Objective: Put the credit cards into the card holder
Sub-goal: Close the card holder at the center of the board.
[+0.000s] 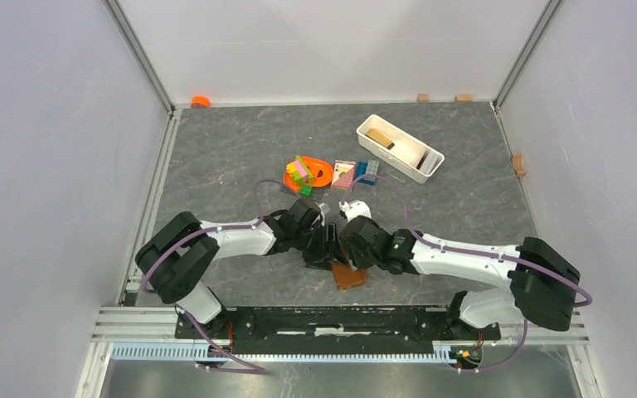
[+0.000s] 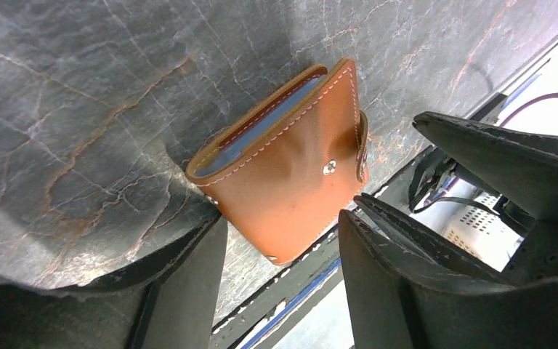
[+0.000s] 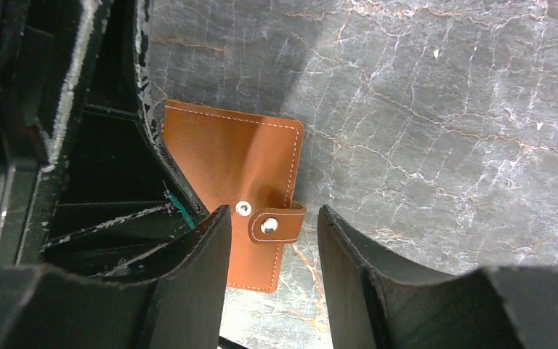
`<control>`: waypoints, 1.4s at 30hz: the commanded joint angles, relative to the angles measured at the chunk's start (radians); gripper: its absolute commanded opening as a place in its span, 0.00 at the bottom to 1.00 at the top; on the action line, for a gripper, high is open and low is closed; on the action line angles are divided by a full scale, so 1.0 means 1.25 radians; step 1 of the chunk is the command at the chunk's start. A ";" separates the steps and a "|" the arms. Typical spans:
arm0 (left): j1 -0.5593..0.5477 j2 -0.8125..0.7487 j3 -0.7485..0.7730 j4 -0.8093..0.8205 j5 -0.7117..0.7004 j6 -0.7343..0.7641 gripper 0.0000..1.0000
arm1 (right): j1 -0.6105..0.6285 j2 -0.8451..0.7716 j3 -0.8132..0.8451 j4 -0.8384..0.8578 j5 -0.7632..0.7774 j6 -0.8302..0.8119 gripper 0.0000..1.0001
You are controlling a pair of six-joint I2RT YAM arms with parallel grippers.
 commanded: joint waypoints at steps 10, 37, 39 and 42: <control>0.000 0.051 -0.032 -0.039 -0.008 -0.027 0.60 | 0.010 0.054 0.055 -0.065 -0.003 0.014 0.41; 0.000 0.034 -0.015 -0.070 -0.029 -0.005 0.59 | 0.027 0.070 0.075 -0.135 0.049 0.032 0.00; 0.000 0.036 -0.015 -0.070 -0.029 -0.004 0.59 | 0.027 0.067 0.069 -0.119 0.033 0.027 0.00; 0.000 0.040 -0.012 -0.075 -0.032 -0.002 0.59 | 0.027 0.050 0.055 -0.083 0.007 0.019 0.00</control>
